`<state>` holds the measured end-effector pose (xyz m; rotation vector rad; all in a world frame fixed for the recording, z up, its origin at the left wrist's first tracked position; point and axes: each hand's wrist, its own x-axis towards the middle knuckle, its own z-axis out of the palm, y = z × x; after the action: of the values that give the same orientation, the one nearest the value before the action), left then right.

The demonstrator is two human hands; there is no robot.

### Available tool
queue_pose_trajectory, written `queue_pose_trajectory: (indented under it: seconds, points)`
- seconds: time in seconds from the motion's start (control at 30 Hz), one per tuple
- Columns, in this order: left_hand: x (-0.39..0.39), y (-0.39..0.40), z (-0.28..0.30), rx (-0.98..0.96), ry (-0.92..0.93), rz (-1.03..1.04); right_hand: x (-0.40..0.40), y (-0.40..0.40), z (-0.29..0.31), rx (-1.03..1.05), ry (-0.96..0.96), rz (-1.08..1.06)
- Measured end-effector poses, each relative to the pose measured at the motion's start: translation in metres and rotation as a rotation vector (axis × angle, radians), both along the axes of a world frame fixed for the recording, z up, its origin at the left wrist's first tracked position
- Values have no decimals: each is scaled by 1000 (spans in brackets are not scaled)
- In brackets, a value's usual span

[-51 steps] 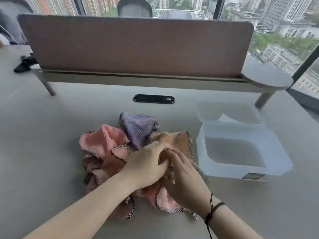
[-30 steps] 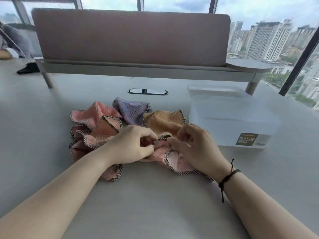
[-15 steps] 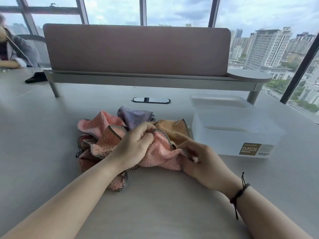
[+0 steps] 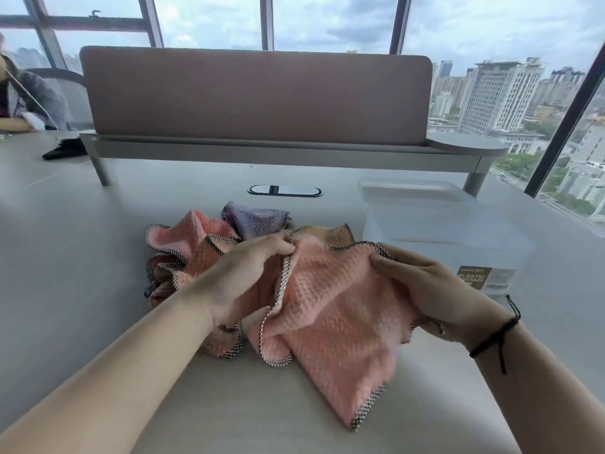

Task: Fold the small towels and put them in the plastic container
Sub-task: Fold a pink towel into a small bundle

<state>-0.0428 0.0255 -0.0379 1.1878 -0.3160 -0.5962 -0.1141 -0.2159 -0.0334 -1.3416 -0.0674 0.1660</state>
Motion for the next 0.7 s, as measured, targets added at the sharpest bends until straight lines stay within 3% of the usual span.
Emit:
queue_pose_trajectory:
  seconds: [0.1,0.17,0.2,0.23,0.27,0.37,0.43,0.47,0.6,0.7]
  points:
    - [-9,14,7,-185,33,-255,-10,-5,8,184,9,245]
    - [-11,21,9,-473,90,-381,-16,-8,15,429,-47,531]
    - [-11,23,13,-549,101,-356,-17,-9,17,508,-59,617]
    - [-9,24,13,-509,55,-346,-14,-9,15,451,-43,588]
    - [-3,20,8,-397,25,-372,-10,-11,11,261,-14,493]
    - [10,19,-3,243,-23,-269,7,-12,-10,-469,-1,136]
    - [13,23,-7,540,-105,-171,18,-9,-22,-983,-99,-23]
    - [15,23,-9,654,-158,-106,21,-7,-25,-1146,-161,-91]
    - [23,30,-9,1111,-555,-4,24,-6,-33,-1284,-288,-238]
    - [29,38,-8,1324,-732,32,28,-6,-39,-1329,-293,-278]
